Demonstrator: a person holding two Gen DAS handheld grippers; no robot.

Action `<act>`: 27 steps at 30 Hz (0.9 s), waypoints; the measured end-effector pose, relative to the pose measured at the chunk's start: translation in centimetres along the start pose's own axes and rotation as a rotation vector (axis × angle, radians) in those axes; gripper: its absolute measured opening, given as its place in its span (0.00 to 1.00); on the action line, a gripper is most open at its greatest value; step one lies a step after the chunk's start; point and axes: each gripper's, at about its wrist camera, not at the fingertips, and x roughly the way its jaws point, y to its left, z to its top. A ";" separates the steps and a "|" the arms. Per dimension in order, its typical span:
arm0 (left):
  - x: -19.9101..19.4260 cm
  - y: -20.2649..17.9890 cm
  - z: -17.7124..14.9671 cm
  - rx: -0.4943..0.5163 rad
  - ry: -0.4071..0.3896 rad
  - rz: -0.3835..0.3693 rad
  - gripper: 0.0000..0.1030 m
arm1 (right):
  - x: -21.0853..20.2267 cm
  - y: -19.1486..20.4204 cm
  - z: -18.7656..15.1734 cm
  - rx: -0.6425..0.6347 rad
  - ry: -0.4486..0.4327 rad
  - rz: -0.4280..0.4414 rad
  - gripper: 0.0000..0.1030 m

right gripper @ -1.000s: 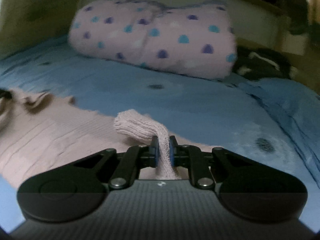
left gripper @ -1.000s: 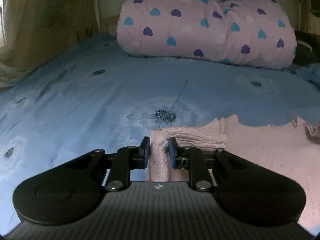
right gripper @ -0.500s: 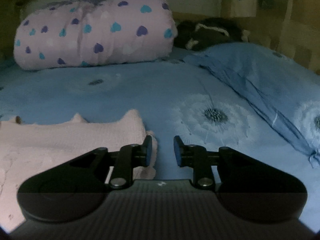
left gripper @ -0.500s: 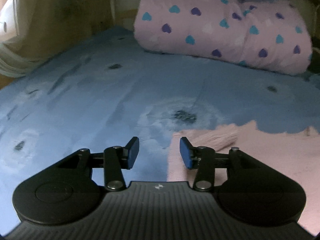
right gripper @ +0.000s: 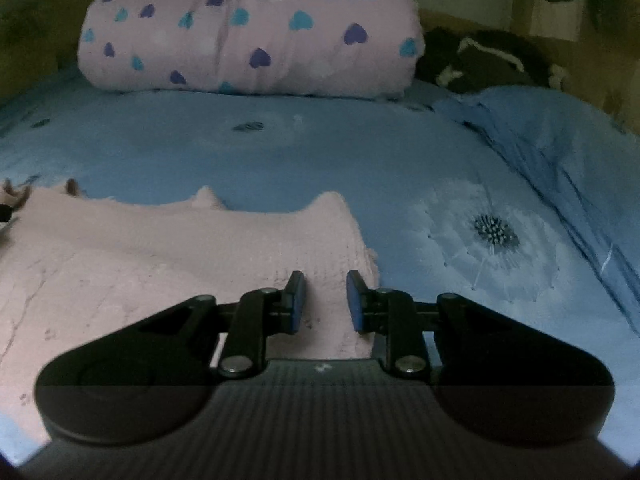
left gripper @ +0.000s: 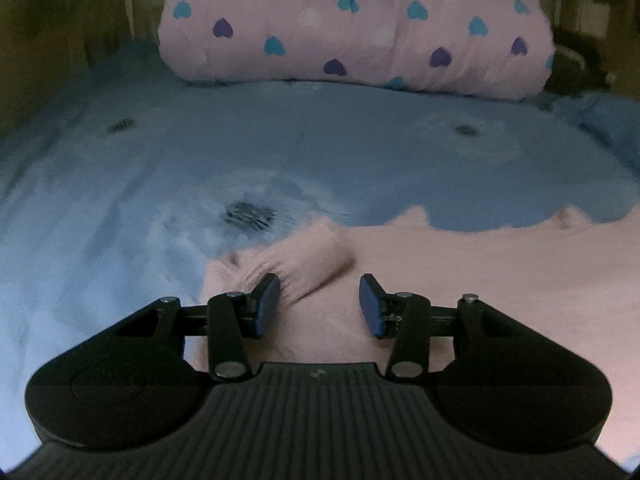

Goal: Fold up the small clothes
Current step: 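Open both tools and withdraw from the pink cardigan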

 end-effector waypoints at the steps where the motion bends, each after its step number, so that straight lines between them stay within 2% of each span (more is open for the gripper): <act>1: 0.3 0.2 0.0 0.016 -0.007 0.027 0.49 | 0.3 -0.3 -0.1 0.018 0.000 0.004 0.25; 6: 1.5 1.9 0.8 0.068 -0.013 0.148 0.50 | 1.2 -1.5 -0.3 0.065 -0.017 0.004 0.25; 7: 1.5 2.3 0.8 0.068 -0.005 0.166 0.50 | 1.2 -1.9 -0.3 0.086 -0.020 0.007 0.34; 9: 1.1 3.4 0.8 0.037 0.004 0.158 0.50 | 1.1 -2.6 -0.4 0.132 -0.024 -0.015 0.50; 12: -0.4 4.5 0.7 -0.018 0.026 0.130 0.55 | 0.1 -3.8 -0.7 0.210 -0.020 -0.027 0.51; 16: -3.2 4.5 0.2 -0.048 0.048 0.093 0.64 | -2.1 -4.8 -0.9 0.254 0.000 0.009 0.52; 24: -8.9 3.4 -1.2 -0.083 0.124 0.093 0.76 | -6.8 -4.8 -1.7 0.285 0.020 0.062 0.53; 26: -10.0 3.2 -2.0 -0.083 0.139 0.081 0.76 | -7.4 -4.7 -2.3 0.317 0.026 0.069 0.59; 27: -10.4 3.1 -2.5 -0.085 0.144 0.077 0.76 | -7.6 -4.6 -2.6 0.334 0.024 0.071 0.69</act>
